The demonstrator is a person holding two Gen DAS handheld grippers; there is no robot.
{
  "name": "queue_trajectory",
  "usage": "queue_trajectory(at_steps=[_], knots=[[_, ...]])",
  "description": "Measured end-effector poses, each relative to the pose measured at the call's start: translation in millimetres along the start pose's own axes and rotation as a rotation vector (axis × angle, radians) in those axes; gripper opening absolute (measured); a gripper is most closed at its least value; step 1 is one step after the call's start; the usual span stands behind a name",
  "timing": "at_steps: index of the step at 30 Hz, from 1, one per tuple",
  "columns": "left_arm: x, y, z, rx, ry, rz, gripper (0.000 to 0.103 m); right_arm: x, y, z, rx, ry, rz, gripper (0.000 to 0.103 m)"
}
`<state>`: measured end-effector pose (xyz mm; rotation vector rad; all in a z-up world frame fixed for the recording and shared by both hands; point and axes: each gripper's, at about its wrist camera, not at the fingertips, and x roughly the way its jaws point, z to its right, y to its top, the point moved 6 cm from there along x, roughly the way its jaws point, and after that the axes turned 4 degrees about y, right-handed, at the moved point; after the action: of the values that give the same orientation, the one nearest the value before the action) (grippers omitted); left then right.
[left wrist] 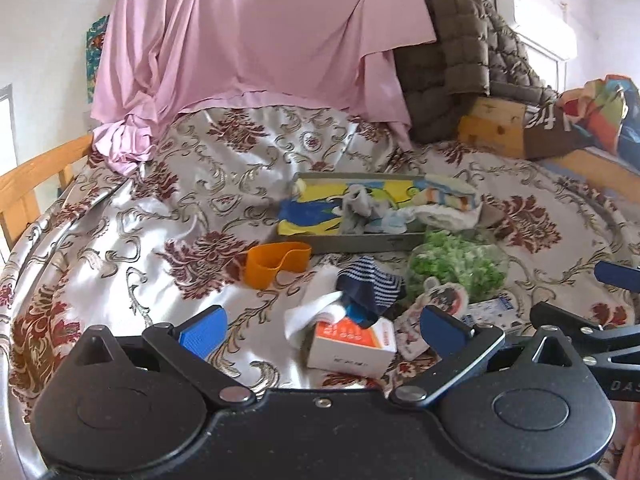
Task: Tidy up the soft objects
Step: 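Grasp the navy-and-white striped sock with the left gripper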
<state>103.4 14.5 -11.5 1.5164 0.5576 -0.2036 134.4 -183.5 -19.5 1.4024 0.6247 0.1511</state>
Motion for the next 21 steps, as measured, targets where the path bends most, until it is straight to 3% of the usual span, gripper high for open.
queue_trajectory(at_steps=[11,21], knots=[[19,-8,-6,-0.021,0.092,-0.064,0.102,12,-3,-7,-0.002,0.073,-0.029,0.103],[40,-8,-9,-0.085,0.130,-0.121,0.102,19,-7,-12,-0.052,0.117,-0.062,0.103]])
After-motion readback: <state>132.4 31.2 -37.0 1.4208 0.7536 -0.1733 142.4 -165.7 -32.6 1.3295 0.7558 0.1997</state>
